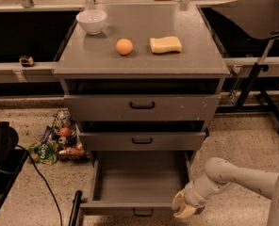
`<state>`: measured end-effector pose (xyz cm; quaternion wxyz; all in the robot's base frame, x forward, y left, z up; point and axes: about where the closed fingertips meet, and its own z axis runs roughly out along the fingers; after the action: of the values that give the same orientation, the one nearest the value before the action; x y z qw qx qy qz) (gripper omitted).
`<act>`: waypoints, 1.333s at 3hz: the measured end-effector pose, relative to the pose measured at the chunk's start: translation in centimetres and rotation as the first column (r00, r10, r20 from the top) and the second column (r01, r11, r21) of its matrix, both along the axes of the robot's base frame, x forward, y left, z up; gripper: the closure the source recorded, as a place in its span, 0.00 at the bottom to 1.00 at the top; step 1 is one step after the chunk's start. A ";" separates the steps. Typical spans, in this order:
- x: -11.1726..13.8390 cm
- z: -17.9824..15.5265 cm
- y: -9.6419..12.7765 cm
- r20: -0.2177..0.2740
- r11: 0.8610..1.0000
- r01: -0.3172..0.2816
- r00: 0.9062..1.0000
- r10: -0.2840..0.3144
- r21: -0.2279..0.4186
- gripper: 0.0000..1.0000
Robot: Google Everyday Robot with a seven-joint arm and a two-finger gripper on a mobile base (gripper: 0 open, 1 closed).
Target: Close bottom drawer
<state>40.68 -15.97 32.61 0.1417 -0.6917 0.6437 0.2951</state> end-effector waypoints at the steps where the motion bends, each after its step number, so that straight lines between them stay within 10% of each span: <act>1: -0.2 -0.7 0.1 -0.008 1.000 -0.012 1.000 0.012 0.004 0.87; 4: -2.1 -13.9 -2.3 0.106 0.996 -0.093 0.990 0.092 0.012 1.00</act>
Offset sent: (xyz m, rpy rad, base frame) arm -0.0195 -0.0130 -0.1261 -0.0141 -0.0871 0.1148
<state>38.61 -18.28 18.68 0.1674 -0.7341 0.6001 0.2701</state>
